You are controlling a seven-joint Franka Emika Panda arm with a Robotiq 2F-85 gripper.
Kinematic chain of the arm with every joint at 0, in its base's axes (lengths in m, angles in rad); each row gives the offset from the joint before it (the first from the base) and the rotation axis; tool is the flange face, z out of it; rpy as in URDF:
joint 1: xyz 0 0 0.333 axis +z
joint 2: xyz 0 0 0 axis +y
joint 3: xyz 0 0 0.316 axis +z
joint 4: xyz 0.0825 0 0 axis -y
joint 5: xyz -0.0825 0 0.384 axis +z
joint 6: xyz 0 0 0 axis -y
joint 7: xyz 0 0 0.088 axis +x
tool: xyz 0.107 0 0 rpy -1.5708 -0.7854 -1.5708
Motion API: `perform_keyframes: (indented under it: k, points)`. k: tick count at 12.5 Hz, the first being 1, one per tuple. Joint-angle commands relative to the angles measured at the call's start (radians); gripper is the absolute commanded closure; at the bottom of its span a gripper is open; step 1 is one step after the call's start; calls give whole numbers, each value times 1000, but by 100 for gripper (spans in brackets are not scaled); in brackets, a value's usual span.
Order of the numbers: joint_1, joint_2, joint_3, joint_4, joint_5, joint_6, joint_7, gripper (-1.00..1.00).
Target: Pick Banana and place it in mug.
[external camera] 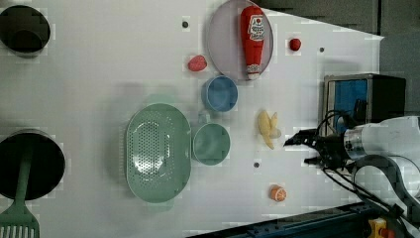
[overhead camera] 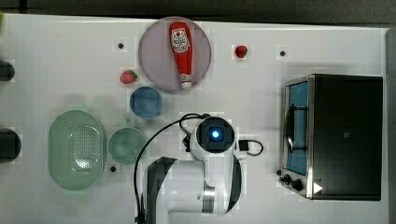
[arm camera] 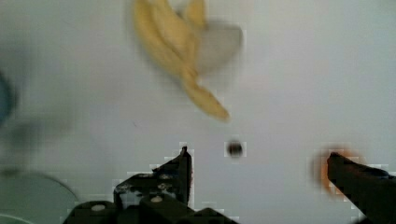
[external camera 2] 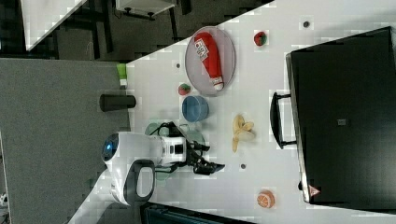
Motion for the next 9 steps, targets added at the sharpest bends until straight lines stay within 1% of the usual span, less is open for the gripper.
perform_keyframes:
  k: [1, 3, 4, 9]
  points:
    - [-8, 22, -36, 12, -15, 122, -328, -100]
    - [-8, 104, -48, 13, -15, 225, -444, -100]
    - [-8, 147, -50, 13, -15, 290, -461, -100]
    - [-5, 331, -46, 22, -15, 490, -461, -100]
